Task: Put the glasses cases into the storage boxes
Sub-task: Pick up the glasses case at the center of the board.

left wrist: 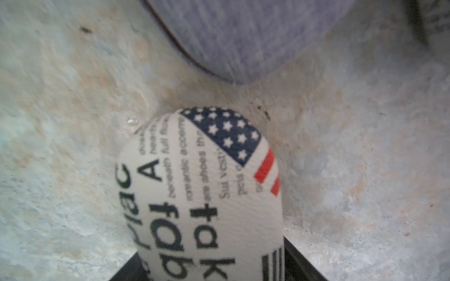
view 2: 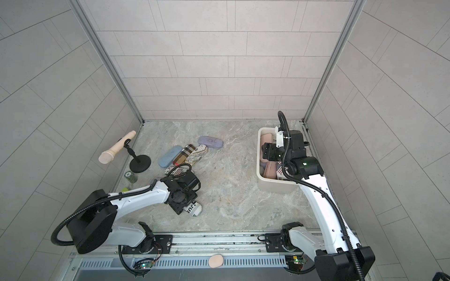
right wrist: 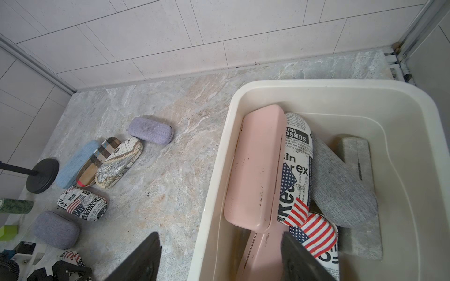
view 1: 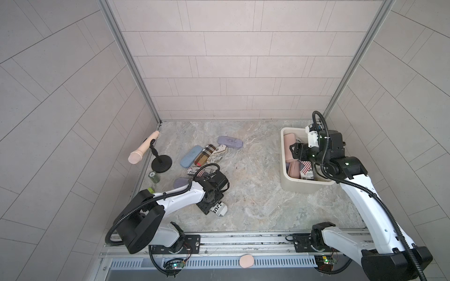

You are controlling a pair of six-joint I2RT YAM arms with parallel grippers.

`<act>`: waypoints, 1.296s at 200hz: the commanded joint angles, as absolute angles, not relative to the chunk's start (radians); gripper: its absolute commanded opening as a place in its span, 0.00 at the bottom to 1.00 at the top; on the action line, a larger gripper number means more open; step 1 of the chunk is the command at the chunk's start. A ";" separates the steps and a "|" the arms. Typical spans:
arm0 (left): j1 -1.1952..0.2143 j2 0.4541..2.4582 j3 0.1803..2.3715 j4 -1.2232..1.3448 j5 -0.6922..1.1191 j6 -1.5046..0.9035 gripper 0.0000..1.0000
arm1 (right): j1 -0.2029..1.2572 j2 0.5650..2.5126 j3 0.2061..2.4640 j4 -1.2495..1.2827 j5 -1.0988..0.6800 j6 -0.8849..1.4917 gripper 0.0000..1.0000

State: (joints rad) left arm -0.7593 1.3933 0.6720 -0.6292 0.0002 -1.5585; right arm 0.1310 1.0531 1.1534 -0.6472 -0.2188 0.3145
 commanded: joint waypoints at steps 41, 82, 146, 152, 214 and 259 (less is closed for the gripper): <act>-0.787 1.402 0.681 -0.543 -0.047 -1.536 0.57 | 0.136 1.029 1.150 -0.640 -0.199 0.312 0.76; -0.787 1.372 0.701 -0.506 -0.066 -1.443 0.46 | 0.136 1.020 1.150 -0.638 -0.201 0.315 0.74; -0.765 1.411 0.878 -0.217 0.087 -1.093 0.46 | 0.138 1.002 1.154 -0.628 -0.263 0.326 0.72; -0.757 1.419 0.903 -0.176 0.115 -1.057 0.46 | 0.137 1.001 1.155 -0.626 -0.278 0.327 0.72; -0.606 1.573 1.097 0.248 0.465 -0.925 0.45 | 0.194 1.010 1.162 -0.594 -0.368 0.339 0.70; -0.550 1.646 1.118 0.432 0.596 -0.955 0.44 | 0.361 1.072 1.188 -0.571 -0.343 0.315 0.76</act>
State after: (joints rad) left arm -0.5636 1.6352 1.1030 0.2649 0.4778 -0.9630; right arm 0.2832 1.0355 1.1549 -0.5930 -0.3496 0.3332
